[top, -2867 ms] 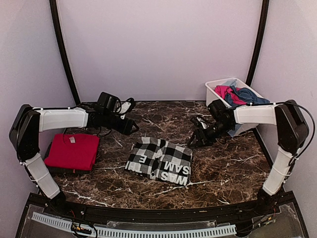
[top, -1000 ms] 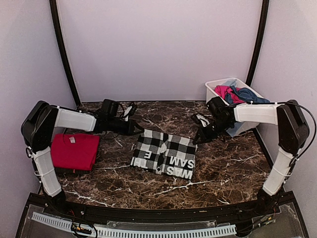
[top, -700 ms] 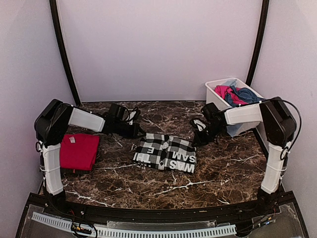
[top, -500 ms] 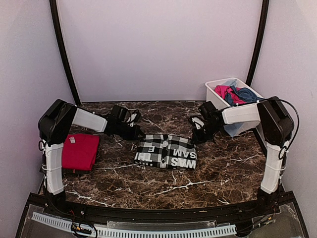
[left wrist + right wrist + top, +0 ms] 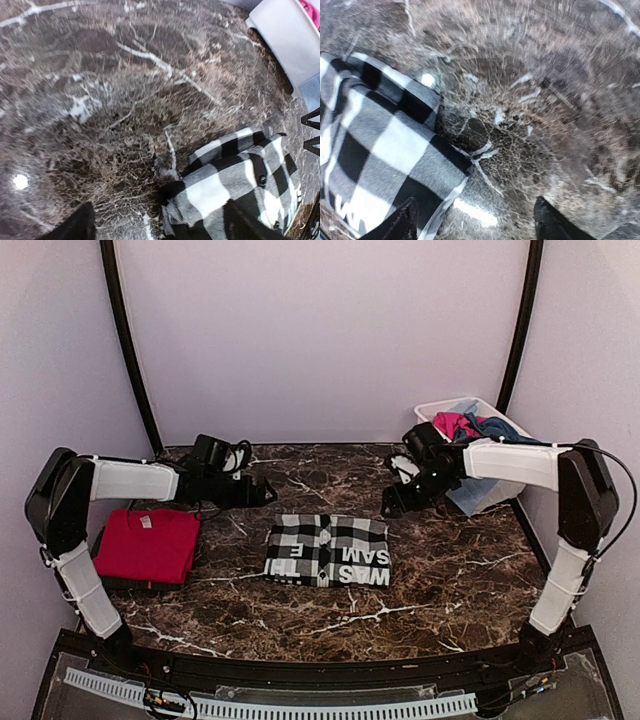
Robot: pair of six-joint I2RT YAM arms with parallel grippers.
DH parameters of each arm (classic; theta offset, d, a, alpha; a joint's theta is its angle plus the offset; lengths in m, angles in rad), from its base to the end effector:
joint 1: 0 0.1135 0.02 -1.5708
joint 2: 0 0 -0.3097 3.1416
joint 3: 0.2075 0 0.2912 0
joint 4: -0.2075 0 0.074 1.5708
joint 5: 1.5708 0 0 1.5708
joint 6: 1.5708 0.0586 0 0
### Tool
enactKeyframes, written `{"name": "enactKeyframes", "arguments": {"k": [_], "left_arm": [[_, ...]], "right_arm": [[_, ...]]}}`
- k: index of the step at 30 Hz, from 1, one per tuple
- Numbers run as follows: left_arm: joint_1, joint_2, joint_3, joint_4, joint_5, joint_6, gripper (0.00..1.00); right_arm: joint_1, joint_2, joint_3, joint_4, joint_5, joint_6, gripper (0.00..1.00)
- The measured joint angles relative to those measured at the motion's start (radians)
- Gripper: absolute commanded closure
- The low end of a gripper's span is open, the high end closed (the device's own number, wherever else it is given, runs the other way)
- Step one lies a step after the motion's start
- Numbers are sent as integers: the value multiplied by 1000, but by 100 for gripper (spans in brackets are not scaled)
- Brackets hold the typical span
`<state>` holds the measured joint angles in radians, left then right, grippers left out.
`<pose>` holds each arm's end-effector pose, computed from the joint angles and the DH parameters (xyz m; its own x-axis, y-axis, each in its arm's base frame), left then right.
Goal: Fold and stack the mixed laundry pile
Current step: Adjust the square-folded shirt at the center of the board, then smooth out the square-folded shirt at the center of the board.
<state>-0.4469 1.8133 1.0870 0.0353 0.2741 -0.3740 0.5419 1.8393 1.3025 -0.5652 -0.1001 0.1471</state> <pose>0.3969 -0.2078 0.1866 -0.7557 -0.0278 -0.6543 0.3524 0.8248 -0.4421 0.3718 0.2307 0.1999 -0.8369 -0.3336 -0.4339 -0.4339 0.8876 0.1544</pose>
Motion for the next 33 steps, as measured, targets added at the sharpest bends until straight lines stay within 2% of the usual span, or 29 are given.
{"name": "enactKeyframes", "arguments": {"k": [2, 9, 12, 16, 23, 33], "left_arm": [[3, -86, 2, -26, -32, 5, 1], [5, -383, 8, -49, -112, -2, 1], [5, -449, 8, -51, -45, -4, 1], [-39, -439, -8, -30, 90, -42, 1], [-262, -301, -140, 73, 301, -202, 1], [-280, -117, -222, 318, 438, -399, 1]], "right_arm": [[-6, -85, 22, -25, 0, 0, 2], [-27, -401, 39, 34, -86, 63, 1], [-53, -463, 10, 103, -212, 105, 1], [-19, -500, -128, 253, -377, 222, 1], [159, -359, -339, 489, -496, 472, 2], [184, -181, -455, 815, -570, 690, 1]]}}
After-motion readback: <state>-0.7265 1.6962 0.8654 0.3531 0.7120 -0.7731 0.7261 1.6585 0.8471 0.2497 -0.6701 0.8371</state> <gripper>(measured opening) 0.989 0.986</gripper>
